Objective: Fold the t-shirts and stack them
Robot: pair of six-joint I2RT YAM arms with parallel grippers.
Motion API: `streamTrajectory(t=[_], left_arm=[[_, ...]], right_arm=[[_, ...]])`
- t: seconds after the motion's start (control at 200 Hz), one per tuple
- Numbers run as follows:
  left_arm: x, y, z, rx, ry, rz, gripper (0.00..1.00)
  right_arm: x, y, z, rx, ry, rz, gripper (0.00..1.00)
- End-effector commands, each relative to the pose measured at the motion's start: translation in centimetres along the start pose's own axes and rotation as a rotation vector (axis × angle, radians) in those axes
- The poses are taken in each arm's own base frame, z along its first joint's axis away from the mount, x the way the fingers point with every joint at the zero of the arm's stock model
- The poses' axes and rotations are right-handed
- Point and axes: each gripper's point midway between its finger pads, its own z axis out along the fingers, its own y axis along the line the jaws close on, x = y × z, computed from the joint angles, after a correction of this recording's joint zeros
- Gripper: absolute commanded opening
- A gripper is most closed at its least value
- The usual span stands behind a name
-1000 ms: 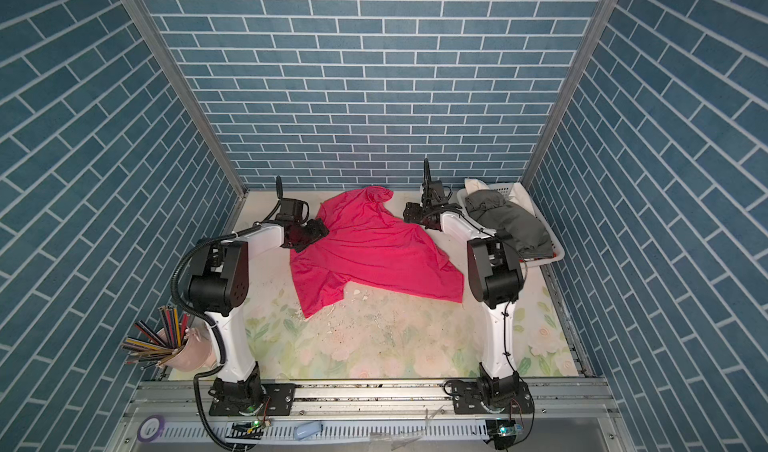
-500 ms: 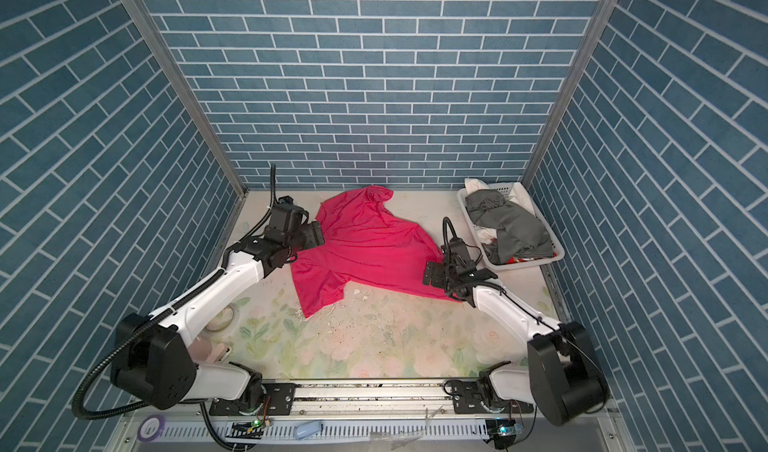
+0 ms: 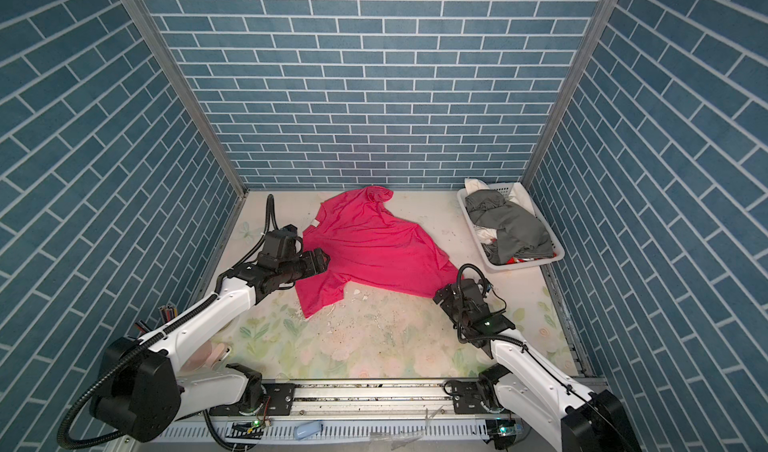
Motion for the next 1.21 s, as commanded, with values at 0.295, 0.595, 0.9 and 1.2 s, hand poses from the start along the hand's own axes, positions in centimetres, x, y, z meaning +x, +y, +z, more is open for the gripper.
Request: streamTrajectory(t=[0.295,0.595,0.9,1.2], left_arm=[[0.4,-1.2,0.1,0.083,0.007,-0.006,0.88],[0.4,-0.7,0.1,0.070,0.008,-0.008,0.88],[0.0,-0.6,-0.5,0.073,-0.001,-0.018,0.88],[0.1,-0.1,-0.3,0.064,0.011,-0.029,0.88]], right_arm=[[-1.8,-1.3,1.2,-0.050,-0.179,0.482,0.98],[0.1,-3.2,4.1,0.042,-0.114,0.577,0.97],[0.1,-4.8,5.1,0.111,-0.146,0.609,0.74],[-0.2,-5.7,6.0,0.094,-0.166,0.612,0.01]])
